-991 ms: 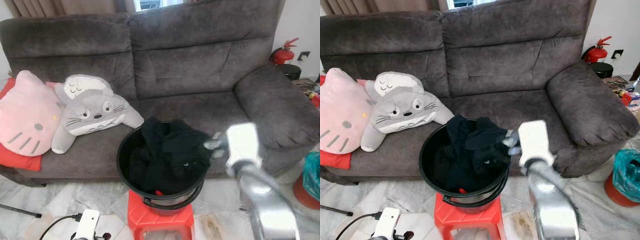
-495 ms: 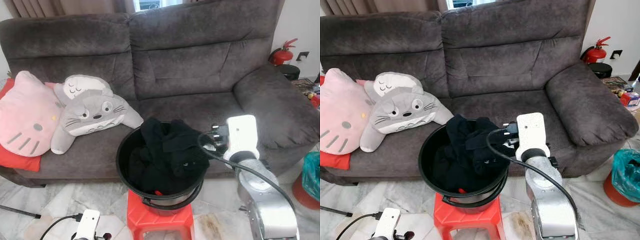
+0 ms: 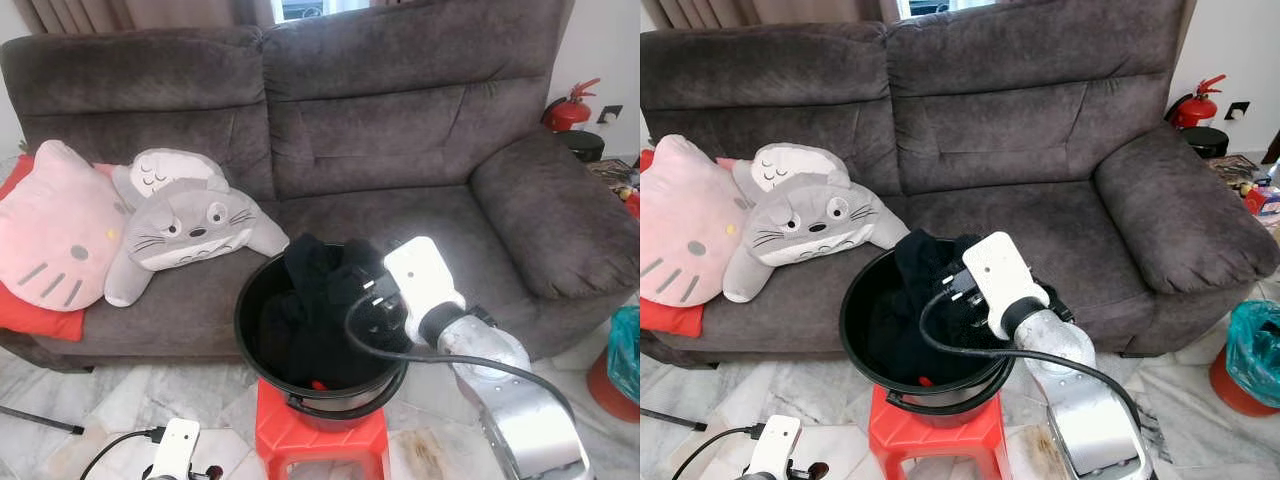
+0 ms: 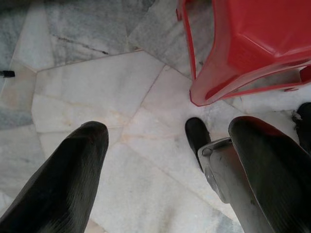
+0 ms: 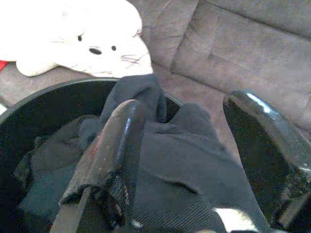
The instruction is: Hang hanger
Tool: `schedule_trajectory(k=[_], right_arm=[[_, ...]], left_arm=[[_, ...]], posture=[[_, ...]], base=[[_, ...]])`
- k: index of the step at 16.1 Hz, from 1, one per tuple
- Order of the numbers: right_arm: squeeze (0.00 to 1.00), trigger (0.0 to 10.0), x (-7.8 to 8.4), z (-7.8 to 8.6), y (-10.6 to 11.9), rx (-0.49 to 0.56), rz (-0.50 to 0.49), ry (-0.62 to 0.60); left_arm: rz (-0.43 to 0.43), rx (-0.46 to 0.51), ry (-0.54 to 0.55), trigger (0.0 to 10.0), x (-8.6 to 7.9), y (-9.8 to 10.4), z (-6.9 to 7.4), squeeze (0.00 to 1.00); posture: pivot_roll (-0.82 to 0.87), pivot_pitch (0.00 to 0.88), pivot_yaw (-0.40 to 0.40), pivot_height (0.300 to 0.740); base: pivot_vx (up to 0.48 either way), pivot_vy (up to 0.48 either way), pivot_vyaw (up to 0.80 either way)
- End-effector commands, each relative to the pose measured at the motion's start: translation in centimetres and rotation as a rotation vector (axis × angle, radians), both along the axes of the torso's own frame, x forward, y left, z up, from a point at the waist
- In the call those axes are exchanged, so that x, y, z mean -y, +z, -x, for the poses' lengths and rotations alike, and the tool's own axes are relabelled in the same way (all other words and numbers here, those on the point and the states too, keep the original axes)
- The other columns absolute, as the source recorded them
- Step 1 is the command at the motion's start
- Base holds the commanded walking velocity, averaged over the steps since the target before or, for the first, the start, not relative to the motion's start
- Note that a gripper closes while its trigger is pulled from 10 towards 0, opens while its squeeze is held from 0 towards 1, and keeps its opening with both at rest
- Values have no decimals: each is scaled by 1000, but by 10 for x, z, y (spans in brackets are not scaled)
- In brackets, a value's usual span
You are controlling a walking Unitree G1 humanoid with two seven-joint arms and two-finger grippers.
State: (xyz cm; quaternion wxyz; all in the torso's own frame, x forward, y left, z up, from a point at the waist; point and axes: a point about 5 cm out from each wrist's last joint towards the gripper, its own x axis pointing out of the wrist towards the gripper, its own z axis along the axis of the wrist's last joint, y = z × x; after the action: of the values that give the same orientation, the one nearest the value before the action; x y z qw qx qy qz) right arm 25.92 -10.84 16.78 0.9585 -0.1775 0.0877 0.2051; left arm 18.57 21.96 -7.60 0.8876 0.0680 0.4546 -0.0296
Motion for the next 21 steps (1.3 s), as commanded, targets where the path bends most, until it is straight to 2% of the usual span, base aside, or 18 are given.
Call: schedule_trajectory(k=[1, 4, 8, 10, 12, 14, 16, 19, 21], right_arm=[[0, 10000, -1, 4, -7, -59, -29, -18], [0, 10000, 0, 19, -25, -172, -52, 12], [0, 10000, -2, 24, -29, -212, -42, 44], [0, 10000, 7, 25, -40, -262, -37, -26], [0, 10000, 13, 24, -45, -285, -84, -59], [0, 10000, 26, 20, -53, -286, -40, -98], [0, 10000, 24, 21, -54, -303, -50, -58], [0, 10000, 11, 39, -54, -352, -58, 77], [0, 10000, 8, 45, -46, -330, -66, 145]], left_arm=[[-16, -13, -15, 10000, -2, 0, 1, 0], [-17, -13, -19, 10000, -3, 0, 1, 0], [-13, -13, -22, 10000, -1, -1, 1, 0], [-12, -15, -24, 10000, 0, -1, 2, 0], [-14, -16, -22, 10000, -1, -1, 2, 0], [-16, -17, -19, 10000, -2, -1, 3, 0], [-16, -17, -20, 10000, -2, -1, 3, 0], [-15, -18, -24, 10000, -2, -1, 4, 0], [-18, -22, -25, 10000, -3, -2, 5, 0]], posture=[[-180, 0, 99, 740], [-183, 0, 99, 740], [-188, 0, 98, 740], [-187, 0, 97, 740], [-185, 0, 95, 740], [-181, 0, 95, 740], [-180, 0, 96, 740], [-180, 0, 97, 740], [-185, 0, 99, 740]], base=[[0, 0, 0], [0, 0, 0], [0, 0, 0], [0, 0, 0], [0, 0, 0], [0, 0, 0], [0, 0, 0], [0, 0, 0], [0, 0, 0]])
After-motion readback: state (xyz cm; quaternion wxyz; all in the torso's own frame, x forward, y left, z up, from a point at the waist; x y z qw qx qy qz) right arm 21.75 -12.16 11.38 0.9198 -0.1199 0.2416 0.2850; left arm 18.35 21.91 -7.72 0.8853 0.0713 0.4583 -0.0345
